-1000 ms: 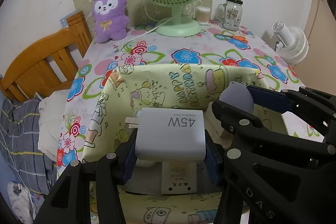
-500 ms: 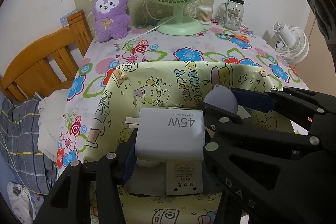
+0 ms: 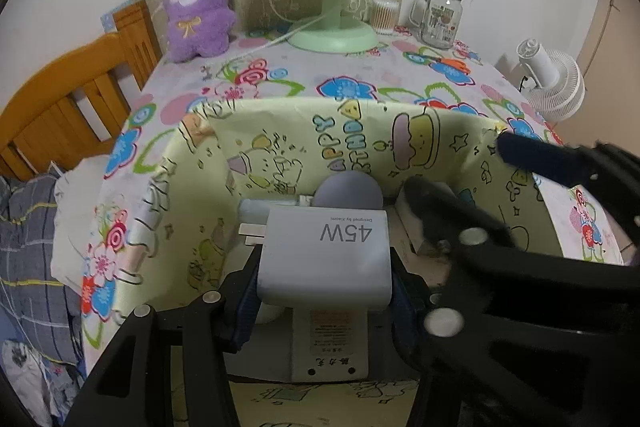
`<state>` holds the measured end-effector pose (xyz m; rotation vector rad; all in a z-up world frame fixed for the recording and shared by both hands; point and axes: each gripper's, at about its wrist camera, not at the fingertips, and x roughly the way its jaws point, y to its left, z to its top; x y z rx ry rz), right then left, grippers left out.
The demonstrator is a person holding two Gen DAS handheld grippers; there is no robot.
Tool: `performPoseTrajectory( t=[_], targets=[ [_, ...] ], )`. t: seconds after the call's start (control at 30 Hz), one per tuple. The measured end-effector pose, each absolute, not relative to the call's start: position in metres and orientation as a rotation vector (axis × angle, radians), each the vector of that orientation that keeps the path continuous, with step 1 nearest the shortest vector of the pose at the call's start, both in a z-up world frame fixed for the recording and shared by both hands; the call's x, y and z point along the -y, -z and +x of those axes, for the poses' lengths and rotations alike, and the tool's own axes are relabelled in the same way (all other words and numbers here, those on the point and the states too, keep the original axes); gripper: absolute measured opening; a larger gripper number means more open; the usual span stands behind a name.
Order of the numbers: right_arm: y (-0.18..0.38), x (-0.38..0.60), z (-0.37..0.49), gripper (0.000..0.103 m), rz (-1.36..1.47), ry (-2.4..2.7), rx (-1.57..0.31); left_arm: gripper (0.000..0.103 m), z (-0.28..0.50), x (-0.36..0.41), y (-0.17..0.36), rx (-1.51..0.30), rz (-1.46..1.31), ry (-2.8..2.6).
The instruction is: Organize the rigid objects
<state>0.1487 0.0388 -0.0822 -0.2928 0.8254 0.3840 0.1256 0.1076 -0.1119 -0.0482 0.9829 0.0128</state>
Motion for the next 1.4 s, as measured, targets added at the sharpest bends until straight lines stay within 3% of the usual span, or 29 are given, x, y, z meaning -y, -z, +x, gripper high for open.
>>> performPoseTrajectory(
  t=[0.27,0.6,1.4],
  targets=[
    [0.081,-0.033,0.146,0.068,-0.299,-0.377,-0.813,0.06,0.125,-0.109,0.115,-0.993,-0.069,-0.026],
    [0.074,-0.028,0.138,0.069,-0.265,-0.385,-0.82,0.09,0.108,-0.099,0.095,-0.928,-0.037,-0.035],
    [0.054,0.022,0.11,0.081,-0.189,-0.326,-0.783,0.097,0.09,-0.06,0.075,-0.897,0.028,-0.034]
  ],
)
